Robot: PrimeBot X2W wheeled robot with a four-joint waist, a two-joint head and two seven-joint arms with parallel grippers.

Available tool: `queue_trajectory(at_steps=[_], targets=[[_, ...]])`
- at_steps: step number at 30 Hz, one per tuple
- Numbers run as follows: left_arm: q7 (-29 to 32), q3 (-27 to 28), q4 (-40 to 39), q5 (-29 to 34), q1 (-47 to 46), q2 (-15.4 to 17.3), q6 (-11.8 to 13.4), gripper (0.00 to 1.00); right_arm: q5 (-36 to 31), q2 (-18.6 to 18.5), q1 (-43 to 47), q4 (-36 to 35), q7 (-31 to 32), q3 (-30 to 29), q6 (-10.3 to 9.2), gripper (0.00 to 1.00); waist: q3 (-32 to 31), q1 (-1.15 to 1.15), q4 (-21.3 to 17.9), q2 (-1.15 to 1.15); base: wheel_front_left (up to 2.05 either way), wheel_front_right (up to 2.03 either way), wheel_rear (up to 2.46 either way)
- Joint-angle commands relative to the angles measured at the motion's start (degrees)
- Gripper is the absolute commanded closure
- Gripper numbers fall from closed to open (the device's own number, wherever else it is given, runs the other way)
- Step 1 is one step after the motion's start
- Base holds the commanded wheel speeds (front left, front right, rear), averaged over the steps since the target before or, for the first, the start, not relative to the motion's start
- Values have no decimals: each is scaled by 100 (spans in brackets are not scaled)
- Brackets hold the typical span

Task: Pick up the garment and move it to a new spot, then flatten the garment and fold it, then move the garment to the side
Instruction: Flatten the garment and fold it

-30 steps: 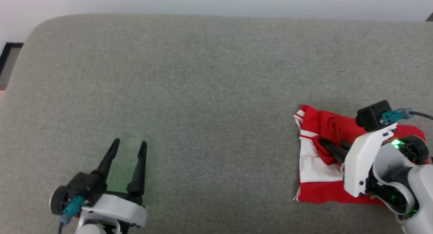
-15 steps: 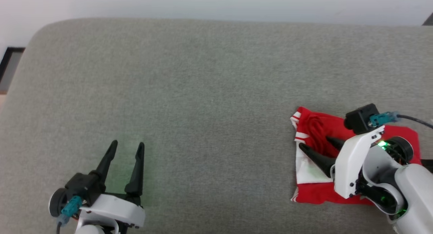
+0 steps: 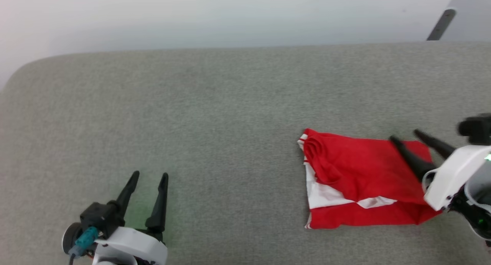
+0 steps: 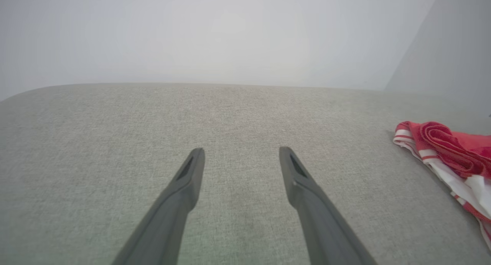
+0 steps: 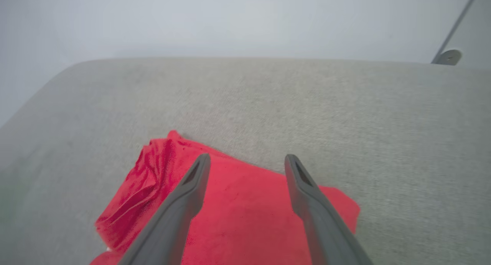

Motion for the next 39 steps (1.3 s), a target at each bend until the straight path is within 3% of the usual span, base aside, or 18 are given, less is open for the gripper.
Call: queue_trajectory(at_steps=[1, 11, 16, 29, 39], targets=[[5, 15, 44, -47, -43, -5, -14, 0, -18, 49, 75, 99, -167, -87, 2, 0, -92, 0, -126, 0, 0, 0, 0], [5, 358, 360, -98, -30, 0, -14, 0, -844, 568, 12, 1233, -2306, -375, 2, 0, -321, 0, -330, 0, 0, 0, 0], [5, 506, 159, -49, 223, 5, -14, 0, -1351, 683, 232, 1287, -2807, -470, 2, 0, -501, 0, -361, 0, 0, 0, 0], [5, 585, -360, 207, 901, -38, -14, 0, -2093, 1172, 1511, 246, -2862, -1445, 2, 0, -880, 0, -210, 0, 0, 0, 0], [5, 889, -835, 170, 1538, -208, -14, 0, -2658, 1677, 2686, -1055, -2321, -2288, 1, 0, -1001, 0, -31, 0, 0, 0, 0]])
